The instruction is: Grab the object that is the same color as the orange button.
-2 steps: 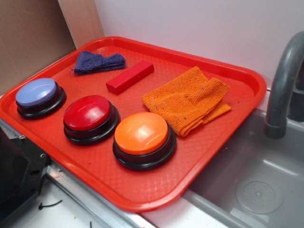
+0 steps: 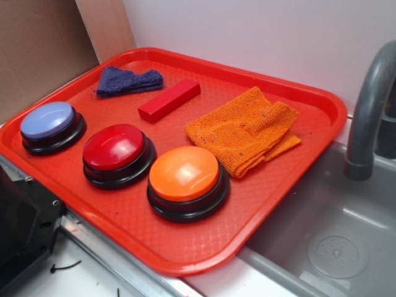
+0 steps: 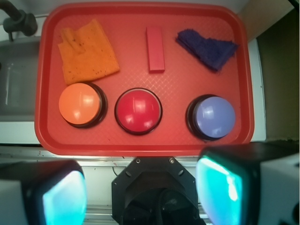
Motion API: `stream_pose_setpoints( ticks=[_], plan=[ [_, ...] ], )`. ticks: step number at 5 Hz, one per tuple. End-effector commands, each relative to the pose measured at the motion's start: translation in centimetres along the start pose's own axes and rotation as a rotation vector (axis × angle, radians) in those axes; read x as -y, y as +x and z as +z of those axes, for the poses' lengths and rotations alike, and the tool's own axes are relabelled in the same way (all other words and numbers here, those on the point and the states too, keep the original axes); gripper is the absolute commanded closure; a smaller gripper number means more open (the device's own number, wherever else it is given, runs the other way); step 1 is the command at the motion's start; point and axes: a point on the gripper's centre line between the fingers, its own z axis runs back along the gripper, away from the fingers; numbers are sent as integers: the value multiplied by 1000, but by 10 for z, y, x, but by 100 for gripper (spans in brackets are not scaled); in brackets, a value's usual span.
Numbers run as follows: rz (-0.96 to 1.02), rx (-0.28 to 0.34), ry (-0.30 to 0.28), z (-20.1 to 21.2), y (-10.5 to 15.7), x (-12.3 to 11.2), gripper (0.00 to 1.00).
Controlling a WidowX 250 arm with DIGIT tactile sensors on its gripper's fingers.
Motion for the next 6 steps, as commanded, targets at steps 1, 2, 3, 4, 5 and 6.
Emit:
stream_pose_setpoints(
  ticks=[1,2,3,4,5,6],
  plan=[
    [-195,110,47,-22,44,10,0],
    [-255,91,-20,-49,73,14,0],
    [-267,83,-20,-72,97,16,0],
    [-251,82,-40,-103,123,27,0],
    [-247,52,-1,-134,140,55,0],
    [-211,48,44,-154,143,64,0]
  ],
)
